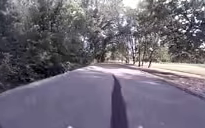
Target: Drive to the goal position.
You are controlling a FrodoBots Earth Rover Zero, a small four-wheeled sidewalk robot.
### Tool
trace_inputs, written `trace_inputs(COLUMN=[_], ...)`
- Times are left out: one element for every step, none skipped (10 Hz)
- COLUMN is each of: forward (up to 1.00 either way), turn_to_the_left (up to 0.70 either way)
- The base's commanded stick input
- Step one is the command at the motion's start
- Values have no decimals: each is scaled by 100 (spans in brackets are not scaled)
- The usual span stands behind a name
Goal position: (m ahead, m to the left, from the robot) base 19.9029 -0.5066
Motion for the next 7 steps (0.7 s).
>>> trace_inputs(forward=[70,70,70,70,70,70,70], turn_to_the_left=[0,0,0,0,0,0,0])
